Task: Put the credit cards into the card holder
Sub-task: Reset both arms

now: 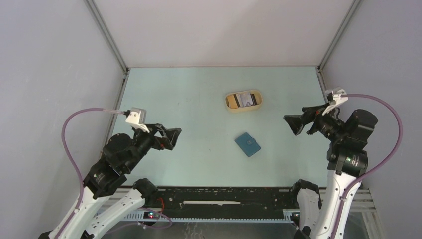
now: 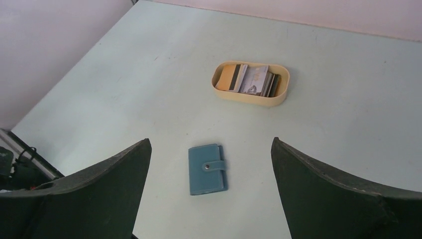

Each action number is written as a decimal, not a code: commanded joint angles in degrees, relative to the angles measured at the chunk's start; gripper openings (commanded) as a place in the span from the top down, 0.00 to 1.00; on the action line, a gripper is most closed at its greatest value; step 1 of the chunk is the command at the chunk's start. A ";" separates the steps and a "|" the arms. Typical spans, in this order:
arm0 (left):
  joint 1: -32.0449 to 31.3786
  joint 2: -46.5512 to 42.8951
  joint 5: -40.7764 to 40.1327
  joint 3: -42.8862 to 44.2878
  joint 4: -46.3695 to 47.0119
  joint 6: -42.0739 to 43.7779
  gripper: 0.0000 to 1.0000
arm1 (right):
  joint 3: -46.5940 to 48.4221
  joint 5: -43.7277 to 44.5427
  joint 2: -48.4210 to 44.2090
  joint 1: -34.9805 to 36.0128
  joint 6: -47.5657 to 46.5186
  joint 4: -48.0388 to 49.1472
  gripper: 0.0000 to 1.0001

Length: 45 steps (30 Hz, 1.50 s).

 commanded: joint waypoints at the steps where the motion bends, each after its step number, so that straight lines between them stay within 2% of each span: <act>1: 0.29 -0.34 -0.24 -0.25 -0.65 1.42 0.00 | -1.89 1.53 -1.31 -0.24 7.71 4.92 0.00; 45: 0.46 -0.32 -3.43 -4.71 -0.43 2.96 0.00 | -5.53 3.08 -2.51 -0.50 7.11 6.34 0.00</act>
